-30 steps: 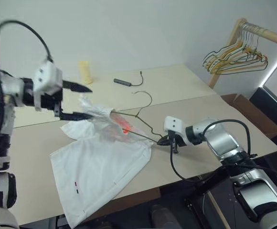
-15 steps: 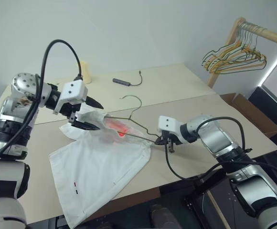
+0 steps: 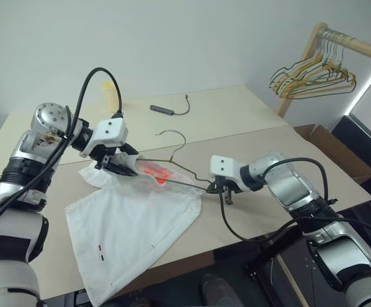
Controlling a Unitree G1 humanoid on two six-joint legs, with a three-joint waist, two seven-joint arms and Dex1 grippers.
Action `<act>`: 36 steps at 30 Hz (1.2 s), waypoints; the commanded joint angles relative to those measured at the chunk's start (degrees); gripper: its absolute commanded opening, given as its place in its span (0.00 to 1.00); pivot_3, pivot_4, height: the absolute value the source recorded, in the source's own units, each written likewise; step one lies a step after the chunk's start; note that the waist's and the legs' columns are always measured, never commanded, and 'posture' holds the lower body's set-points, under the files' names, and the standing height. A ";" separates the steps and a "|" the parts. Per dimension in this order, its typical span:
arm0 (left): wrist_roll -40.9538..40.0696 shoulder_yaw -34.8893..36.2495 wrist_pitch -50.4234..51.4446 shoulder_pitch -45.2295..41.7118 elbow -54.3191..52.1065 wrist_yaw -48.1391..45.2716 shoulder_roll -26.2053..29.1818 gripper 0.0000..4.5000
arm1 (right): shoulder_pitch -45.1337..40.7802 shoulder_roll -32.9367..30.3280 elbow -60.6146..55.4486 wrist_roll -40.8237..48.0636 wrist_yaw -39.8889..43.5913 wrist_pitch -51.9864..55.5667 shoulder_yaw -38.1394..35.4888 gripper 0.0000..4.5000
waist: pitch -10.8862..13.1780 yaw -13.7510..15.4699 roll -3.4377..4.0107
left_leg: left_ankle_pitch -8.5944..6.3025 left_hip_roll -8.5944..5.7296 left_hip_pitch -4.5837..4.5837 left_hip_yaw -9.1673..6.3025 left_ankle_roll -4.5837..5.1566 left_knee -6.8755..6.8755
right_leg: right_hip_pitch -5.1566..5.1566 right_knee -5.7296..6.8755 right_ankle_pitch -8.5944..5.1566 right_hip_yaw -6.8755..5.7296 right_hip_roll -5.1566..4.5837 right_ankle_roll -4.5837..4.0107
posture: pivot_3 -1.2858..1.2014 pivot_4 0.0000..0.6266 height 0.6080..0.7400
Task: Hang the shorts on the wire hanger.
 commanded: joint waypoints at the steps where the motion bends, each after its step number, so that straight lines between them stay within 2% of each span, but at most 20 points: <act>1: -0.24 -0.34 -0.92 -2.16 0.60 -0.18 0.66 0.33 | -0.77 -0.27 -1.70 -0.40 -0.13 -1.64 -0.46 0.00 | 0.00 0.01 0.00 | 0.00 0.00 0.00 0.00 0.00 0.00 | 0.00 0.00 0.00 0.00 0.00 0.00 | 0.42 0.00 1.00; 6: -0.47 -1.34 -1.73 -1.91 0.58 -0.18 1.58 0.00 | -0.30 -0.11 -1.27 -1.82 -1.33 -3.40 -0.28 0.00 | 0.00 -0.03 0.00 | 0.00 0.00 0.00 0.00 0.00 0.00 | 0.00 -0.01 0.00 0.00 0.00 0.00 | 0.42 0.00 1.00; 11: 2.67 1.68 -4.01 -1.66 2.12 0.71 -0.11 0.00 | 0.88 0.78 -1.41 -1.58 -3.44 -8.53 -1.73 0.00 | 0.00 0.01 0.00 | 0.00 0.00 0.00 0.00 0.00 0.00 | 0.00 0.00 0.00 0.00 0.00 0.00 | 0.42 0.00 1.00; 16: 4.11 3.88 -6.07 -2.35 4.06 1.03 -0.90 0.00 | 0.77 0.95 -2.61 -0.73 -4.87 -6.64 -3.77 0.33 | 0.00 -0.12 0.00 | 0.00 0.00 0.00 0.00 0.00 0.00 | 0.00 -0.01 0.00 0.00 0.00 0.00 | 0.42 0.00 1.00; 23: 5.64 7.12 -7.13 -5.14 8.94 2.70 -2.37 0.00 | 0.05 -1.36 -5.79 4.34 -6.92 0.85 -13.59 0.82 | 0.00 -0.13 0.00 | 0.00 0.00 -0.02 0.00 0.00 0.01 | 0.00 -0.02 0.01 -0.01 -0.01 -0.01 | 0.41 0.00 1.00; 27: 6.57 7.95 -8.36 -6.56 11.92 2.84 -2.40 0.00 | 1.95 -2.91 -11.11 11.14 -6.98 9.77 -20.54 0.82 | 0.00 -0.15 0.00 | 0.00 -0.01 -0.04 0.00 0.01 0.00 | -0.01 -0.03 0.01 -0.02 -0.04 -0.01 | 0.41 0.00 1.00; 31: 7.75 8.73 -8.88 -8.23 14.39 3.52 -3.23 0.00 | 6.39 -3.94 -17.69 15.30 -8.11 18.94 -21.61 0.82 | 0.00 -0.18 -0.01 | 0.00 0.00 -0.03 -0.01 0.01 0.00 | 0.00 -0.01 0.00 -0.04 -0.03 0.00 | 0.40 0.00 1.00; 33: 8.06 9.15 -9.02 -8.64 14.88 3.92 -3.59 0.00 | 9.19 -2.12 -19.58 17.02 -10.19 21.20 -21.56 0.82 | 0.00 -0.25 -0.01 | 0.00 0.00 -0.03 0.00 0.01 0.00 | 0.00 0.00 -0.01 -0.04 -0.03 0.01 | 0.40 0.00 1.00; 36: 8.26 9.65 -9.22 -8.69 14.91 3.73 -3.91 0.00 | 13.13 4.05 -19.32 17.59 -15.88 21.51 -19.93 0.82 | 0.00 -0.97 -0.01 | 0.00 0.00 -0.03 0.01 0.01 0.01 | -0.01 0.02 -0.01 0.00 -0.02 0.01 | 0.40 0.00 1.00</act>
